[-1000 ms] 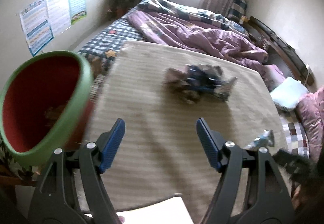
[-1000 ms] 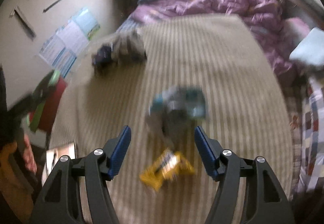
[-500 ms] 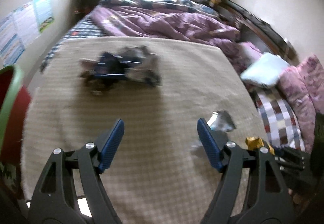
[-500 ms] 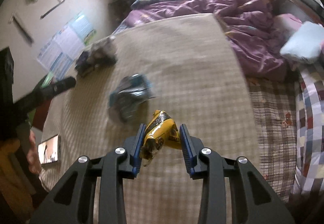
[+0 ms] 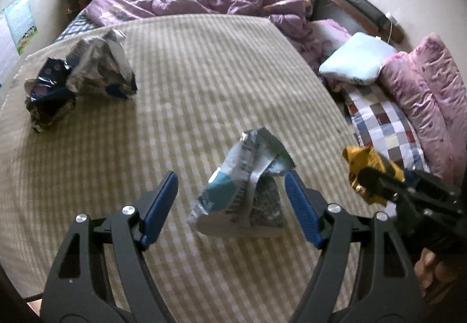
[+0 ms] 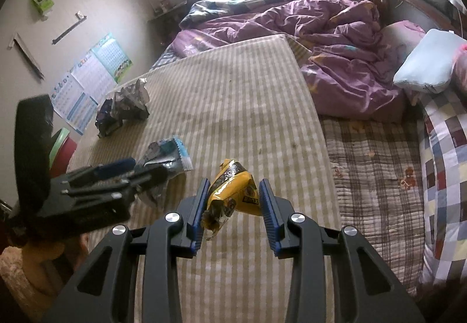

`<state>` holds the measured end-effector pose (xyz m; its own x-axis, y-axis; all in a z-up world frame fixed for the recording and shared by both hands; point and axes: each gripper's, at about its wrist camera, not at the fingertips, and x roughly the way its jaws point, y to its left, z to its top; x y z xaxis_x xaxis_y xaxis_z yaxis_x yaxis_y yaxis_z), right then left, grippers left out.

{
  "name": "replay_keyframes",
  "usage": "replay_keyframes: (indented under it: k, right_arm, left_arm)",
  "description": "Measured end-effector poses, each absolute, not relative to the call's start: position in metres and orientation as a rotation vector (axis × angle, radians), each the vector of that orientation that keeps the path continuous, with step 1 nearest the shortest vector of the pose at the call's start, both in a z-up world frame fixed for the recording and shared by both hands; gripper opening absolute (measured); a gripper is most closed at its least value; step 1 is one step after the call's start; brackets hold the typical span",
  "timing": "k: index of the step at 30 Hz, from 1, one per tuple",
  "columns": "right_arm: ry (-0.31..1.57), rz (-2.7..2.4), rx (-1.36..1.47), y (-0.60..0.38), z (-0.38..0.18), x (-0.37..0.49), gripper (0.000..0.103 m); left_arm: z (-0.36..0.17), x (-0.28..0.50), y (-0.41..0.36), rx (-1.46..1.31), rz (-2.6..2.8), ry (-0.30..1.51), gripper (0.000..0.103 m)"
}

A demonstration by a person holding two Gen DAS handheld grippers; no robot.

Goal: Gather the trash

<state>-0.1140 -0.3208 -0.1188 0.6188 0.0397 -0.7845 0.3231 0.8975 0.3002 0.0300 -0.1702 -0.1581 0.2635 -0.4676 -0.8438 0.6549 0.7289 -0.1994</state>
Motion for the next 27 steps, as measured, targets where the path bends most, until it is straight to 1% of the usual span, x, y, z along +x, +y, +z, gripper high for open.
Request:
replay_keyframes:
  k: [1, 2, 3, 5, 12, 27]
  right_arm:
    - [0.896, -0.167, 0.443, -0.322, -0.119, -0.113, 0.034]
    - [0.896, -0.166, 0.444, -0.322, -0.12, -0.113, 0.034]
    - [0.897, -0.164, 0.444, -0.321, -0.12, -0.112, 0.034]
    - [0.899, -0.158, 0.442, -0.32, -0.12, -0.111, 0.034]
    - [0.898, -0.14, 0.427, -0.314, -0.118, -0.106, 0.034]
    - [0.84, -0.107, 0.38, -0.292, -0.096, -0.091, 0.034]
  left_arm:
    - [-0.161, 0.03, -0.171, 0.207, -0.765, 1.066, 0.071]
    - [-0.163, 0.03, -0.171, 0.211, -0.765, 1.074, 0.064]
    - [-0.165, 0.03, -0.172, 0.215, -0.767, 1.083, 0.059]
    - [-0.171, 0.029, -0.172, 0.209, -0.772, 1.096, 0.059]
    - [-0.163, 0.026, -0.169, 0.192, -0.771, 1.081, 0.048]
    - [-0.11, 0.028, -0.133, 0.112, -0.705, 0.948, 0.047]
